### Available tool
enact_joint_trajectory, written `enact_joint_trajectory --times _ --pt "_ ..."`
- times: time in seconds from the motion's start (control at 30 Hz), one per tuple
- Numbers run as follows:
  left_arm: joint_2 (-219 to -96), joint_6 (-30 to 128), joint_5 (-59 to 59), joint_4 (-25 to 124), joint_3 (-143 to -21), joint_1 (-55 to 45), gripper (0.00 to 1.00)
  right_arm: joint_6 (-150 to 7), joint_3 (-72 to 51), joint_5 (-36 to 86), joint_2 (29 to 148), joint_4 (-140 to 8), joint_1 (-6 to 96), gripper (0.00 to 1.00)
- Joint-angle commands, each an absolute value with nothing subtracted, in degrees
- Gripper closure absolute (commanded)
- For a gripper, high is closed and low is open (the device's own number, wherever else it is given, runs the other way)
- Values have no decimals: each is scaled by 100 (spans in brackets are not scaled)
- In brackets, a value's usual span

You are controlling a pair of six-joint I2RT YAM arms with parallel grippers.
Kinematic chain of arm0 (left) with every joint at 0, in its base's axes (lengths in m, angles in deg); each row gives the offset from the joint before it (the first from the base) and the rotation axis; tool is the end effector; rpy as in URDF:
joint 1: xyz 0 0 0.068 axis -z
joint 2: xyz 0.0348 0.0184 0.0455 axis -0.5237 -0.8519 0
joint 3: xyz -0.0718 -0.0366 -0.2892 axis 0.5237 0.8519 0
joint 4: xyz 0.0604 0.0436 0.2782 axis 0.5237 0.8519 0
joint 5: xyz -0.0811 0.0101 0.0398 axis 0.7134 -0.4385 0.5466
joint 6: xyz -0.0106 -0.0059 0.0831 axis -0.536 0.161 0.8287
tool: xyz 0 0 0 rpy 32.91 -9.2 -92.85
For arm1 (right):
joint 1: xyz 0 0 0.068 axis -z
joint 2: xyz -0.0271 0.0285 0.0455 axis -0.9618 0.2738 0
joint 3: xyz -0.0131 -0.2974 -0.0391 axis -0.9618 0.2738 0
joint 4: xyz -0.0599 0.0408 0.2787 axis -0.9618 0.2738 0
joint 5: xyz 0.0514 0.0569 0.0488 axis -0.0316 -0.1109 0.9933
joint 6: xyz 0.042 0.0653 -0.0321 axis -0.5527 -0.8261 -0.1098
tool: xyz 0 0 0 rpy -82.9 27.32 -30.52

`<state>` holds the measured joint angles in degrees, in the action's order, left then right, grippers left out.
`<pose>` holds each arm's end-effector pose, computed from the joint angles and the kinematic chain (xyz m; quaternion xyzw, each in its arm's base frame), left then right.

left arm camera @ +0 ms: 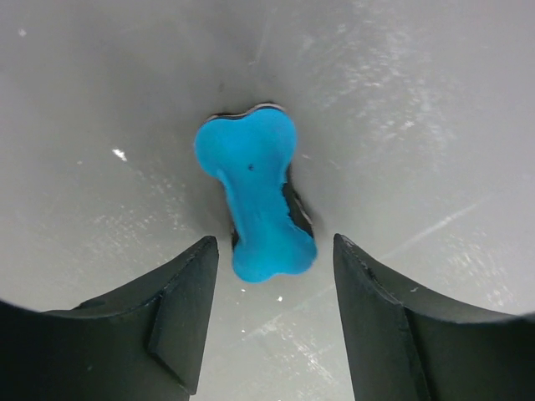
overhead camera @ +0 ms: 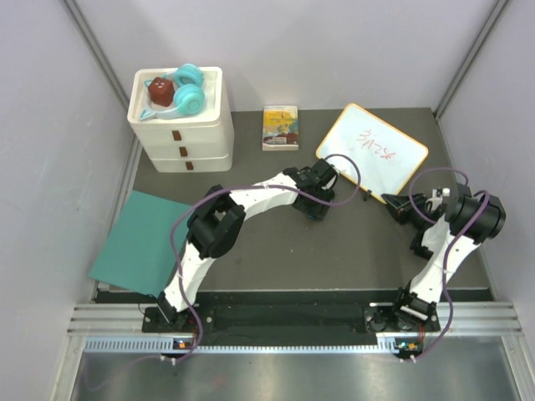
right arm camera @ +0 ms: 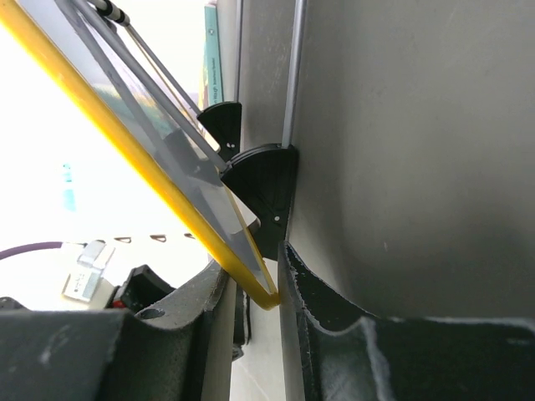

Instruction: Erase the whiteboard

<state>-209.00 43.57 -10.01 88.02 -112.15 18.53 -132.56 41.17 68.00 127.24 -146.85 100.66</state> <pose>0.3478 -0.4126 0.1546 0.2692 0.9315 -0.1233 0.2112 0.3069 -0.0901 0.0590 0.3523 0.6771 0.5100 0.3967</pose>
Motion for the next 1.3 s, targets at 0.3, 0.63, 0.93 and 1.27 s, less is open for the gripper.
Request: enact_joint_trajectory --times 0.3,0.63,0.93,1.27 --pt "-21111 4123 -1264 8752 -11617 1852 43 -13441 4254 6736 12872 -15806 10109 100" --pt "-21235 4044 -1167 8875 -11688 1852 51 -13440 4272 6718 12855 -15823 10109 100" --pt "-21226 4079 -1194 8893 -11723 1869 100 -13441 4263 6718 12864 -15832 10109 100" --pt "-21094 4395 -1212 8129 -12127 1861 100 -13441 4263 6718 12864 -15841 10101 100"
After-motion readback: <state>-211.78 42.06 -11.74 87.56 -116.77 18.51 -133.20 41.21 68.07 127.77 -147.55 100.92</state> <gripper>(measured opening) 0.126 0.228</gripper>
